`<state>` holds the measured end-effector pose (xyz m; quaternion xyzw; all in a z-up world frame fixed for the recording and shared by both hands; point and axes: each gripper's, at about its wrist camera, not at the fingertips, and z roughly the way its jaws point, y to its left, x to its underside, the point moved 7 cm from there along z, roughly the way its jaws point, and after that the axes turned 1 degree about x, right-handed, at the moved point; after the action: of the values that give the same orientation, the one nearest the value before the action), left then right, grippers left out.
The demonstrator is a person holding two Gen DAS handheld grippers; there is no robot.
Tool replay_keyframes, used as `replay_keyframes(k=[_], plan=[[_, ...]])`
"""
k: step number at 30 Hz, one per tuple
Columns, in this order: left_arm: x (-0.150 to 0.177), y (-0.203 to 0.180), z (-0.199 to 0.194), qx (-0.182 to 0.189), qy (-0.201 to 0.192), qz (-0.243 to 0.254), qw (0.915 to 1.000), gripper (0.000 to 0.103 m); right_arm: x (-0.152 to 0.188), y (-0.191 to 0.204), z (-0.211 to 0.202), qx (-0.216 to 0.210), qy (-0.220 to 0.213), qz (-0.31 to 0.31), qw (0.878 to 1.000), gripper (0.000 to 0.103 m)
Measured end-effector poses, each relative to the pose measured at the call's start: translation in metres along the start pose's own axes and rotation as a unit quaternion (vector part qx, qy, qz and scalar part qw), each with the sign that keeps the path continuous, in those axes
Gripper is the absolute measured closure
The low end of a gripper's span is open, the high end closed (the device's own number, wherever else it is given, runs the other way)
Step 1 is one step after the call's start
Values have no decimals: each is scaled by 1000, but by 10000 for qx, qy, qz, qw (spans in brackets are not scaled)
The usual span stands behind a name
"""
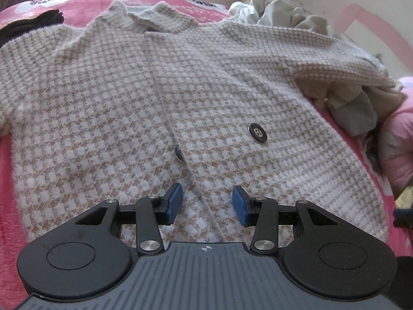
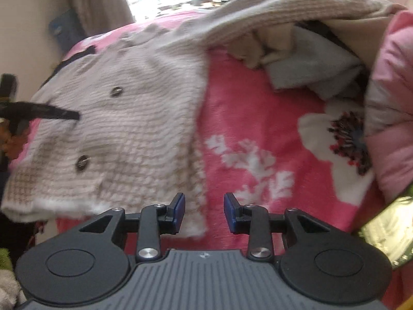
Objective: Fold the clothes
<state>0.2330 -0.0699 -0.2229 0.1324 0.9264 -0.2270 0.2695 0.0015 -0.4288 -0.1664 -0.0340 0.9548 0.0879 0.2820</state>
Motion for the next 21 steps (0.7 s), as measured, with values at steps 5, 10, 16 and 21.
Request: replay_keyframes(k=[5, 10, 16, 21], plan=[[-4, 0, 5, 143, -155, 84, 9997, 60, 4, 13, 14, 47, 217, -361, 9991, 68], [-13, 3, 14, 399, -258, -28, 9989, 60, -6, 16, 21, -130, 137, 90, 9998, 61], [-15, 3, 18, 578, -295, -17, 9979, 59, -10, 14, 37, 216, 289, 309, 9989, 94], [-17, 0, 17, 659, -332, -48, 9973, 59, -17, -20, 8, 1, -338, 1377, 9899, 100]])
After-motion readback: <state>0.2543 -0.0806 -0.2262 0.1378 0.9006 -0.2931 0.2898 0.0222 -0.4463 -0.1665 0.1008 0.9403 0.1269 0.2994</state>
